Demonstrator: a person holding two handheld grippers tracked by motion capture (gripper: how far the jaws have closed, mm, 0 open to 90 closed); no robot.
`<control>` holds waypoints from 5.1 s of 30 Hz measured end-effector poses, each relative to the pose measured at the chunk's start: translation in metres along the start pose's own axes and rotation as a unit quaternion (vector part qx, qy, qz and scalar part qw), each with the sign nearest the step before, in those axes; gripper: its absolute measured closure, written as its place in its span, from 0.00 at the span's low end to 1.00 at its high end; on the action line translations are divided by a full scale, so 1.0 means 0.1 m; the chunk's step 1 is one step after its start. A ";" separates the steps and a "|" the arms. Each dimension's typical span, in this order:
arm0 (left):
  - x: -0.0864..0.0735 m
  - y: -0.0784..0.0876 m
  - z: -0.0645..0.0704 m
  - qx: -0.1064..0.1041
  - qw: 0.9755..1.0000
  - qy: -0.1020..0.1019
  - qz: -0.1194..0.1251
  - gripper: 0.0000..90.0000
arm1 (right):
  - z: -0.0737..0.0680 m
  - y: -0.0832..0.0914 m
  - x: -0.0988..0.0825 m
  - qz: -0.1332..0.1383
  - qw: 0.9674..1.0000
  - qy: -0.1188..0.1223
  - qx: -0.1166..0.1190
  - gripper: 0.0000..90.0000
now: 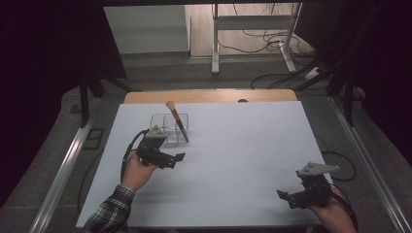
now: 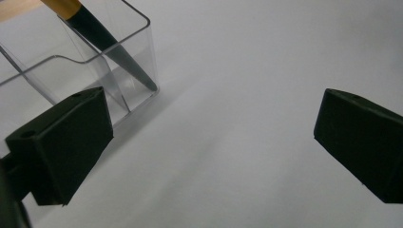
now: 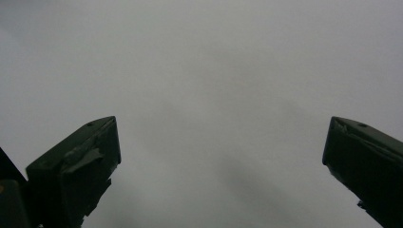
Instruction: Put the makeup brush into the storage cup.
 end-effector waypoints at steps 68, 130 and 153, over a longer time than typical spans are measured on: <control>-0.47 0.42 0.11 0.012 1.000 0.020 0.001 0.00 | -0.01 0.00 0.02 0.006 1.000 -0.001 0.006 0.00; -1.09 0.88 -0.01 0.058 0.996 0.064 -0.016 0.00 | -0.01 -0.01 0.01 0.003 1.000 0.001 0.004 0.00; -1.32 1.06 -0.09 0.083 0.993 0.082 -0.023 0.00 | -0.02 -0.04 0.00 -0.003 1.000 0.001 0.006 0.00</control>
Point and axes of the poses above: each handheld gripper's, and its own axes: y roughly backward along the jaws, x roughly out of its top, z roughly to its right, the point moved 6 cm from there along -y, roughly forward along the jaws, and after that the axes turned 2 degrees about z, right-handed, at the moved point
